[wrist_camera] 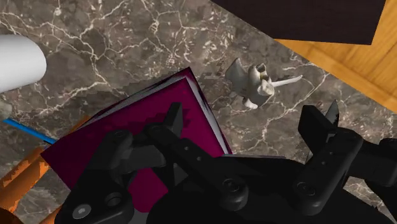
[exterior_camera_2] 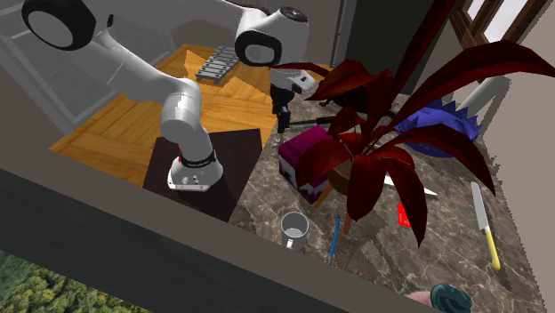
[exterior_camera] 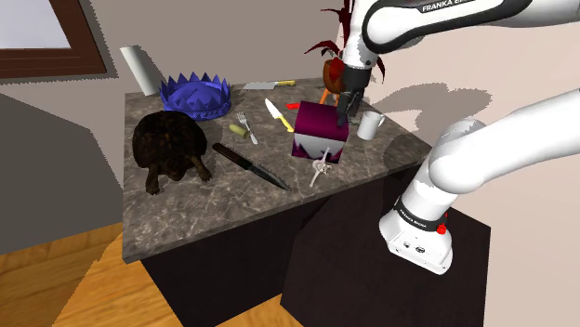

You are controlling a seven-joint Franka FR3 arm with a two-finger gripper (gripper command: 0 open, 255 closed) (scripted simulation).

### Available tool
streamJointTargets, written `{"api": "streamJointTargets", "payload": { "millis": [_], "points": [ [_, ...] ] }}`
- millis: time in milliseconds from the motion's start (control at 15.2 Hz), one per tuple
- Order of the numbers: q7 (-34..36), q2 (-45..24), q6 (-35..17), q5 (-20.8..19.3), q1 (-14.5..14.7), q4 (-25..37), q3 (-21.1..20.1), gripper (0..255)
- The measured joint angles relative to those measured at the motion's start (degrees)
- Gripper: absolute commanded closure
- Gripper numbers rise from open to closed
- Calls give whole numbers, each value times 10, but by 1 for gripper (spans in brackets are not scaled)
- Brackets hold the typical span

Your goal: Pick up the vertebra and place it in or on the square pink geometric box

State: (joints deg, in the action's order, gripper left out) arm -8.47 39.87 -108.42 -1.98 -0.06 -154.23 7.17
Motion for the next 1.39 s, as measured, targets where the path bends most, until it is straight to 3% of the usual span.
{"api": "streamJointTargets", "payload": {
  "millis": [264, 528, 726, 1188, 1386],
  "points": [
    [-69, -40, -69, 23, 10, -51, 51, 0],
    [-140, -99, -147, 60, 36, -38, 97, 0],
    [-159, -107, -177, 67, 39, -73, 106, 0],
    [-160, -130, -252, 87, 61, -70, 106, 0],
    [-169, -89, -283, 77, 54, -104, 111, 0]
  ]
}}
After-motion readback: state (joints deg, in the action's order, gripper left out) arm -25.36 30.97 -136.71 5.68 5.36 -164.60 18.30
